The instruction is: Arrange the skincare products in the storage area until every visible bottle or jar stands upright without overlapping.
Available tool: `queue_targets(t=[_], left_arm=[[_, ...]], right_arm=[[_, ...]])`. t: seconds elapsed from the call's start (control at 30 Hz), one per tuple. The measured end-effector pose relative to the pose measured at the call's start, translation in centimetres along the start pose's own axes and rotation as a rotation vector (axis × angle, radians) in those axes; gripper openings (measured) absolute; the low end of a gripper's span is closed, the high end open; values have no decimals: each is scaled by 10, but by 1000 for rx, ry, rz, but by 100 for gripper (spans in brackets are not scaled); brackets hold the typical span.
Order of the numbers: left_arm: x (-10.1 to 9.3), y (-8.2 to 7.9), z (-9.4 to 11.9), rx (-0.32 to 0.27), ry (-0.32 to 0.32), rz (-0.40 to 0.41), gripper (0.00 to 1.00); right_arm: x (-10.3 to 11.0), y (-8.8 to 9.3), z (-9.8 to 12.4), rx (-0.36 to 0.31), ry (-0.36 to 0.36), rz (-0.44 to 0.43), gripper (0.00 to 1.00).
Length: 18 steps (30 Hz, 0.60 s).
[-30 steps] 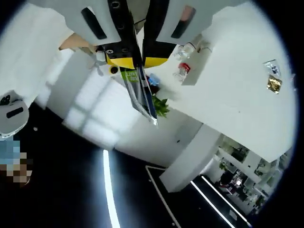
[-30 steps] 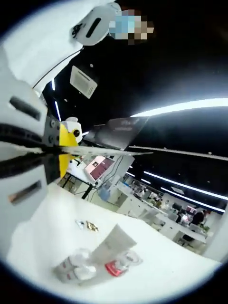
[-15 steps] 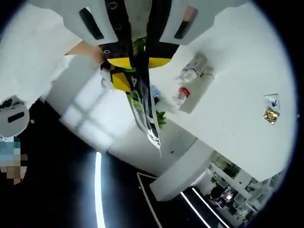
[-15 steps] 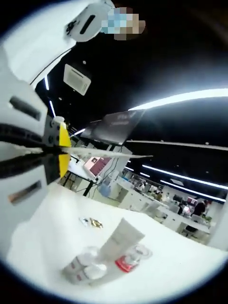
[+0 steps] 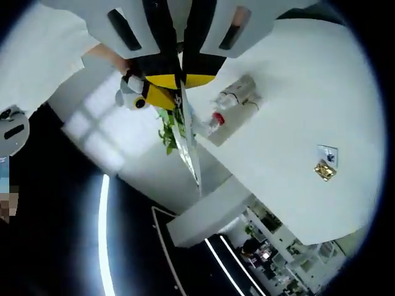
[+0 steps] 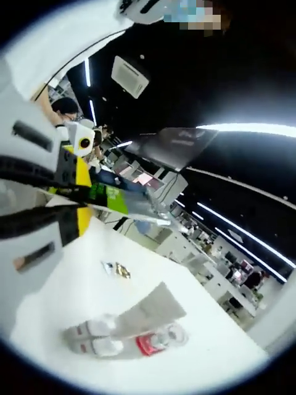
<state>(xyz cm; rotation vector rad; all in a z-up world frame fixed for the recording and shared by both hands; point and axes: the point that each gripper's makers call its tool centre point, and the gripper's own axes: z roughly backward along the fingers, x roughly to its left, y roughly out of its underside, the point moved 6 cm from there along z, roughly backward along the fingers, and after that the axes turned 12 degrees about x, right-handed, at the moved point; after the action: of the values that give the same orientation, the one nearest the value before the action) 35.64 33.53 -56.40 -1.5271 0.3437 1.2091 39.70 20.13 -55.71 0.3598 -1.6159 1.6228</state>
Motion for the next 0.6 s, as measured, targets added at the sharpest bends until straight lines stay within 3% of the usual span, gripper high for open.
queue_targets(t=[0.1, 0.23, 0.43, 0.6], left_arm=[[8, -2, 5, -28, -16, 47, 0], [13, -4, 7, -35, -34, 53, 0], [23, -8, 9, -66, -62, 99, 0], [32, -9, 5, -46, -91, 103, 0]], right_arm=[[2, 0, -2, -4, -1, 25, 21], [4, 3, -4, 28, -22, 8, 38], [-1, 5, -2, 35, 23, 86, 50], [-5, 11, 2, 70, 55, 129, 49]])
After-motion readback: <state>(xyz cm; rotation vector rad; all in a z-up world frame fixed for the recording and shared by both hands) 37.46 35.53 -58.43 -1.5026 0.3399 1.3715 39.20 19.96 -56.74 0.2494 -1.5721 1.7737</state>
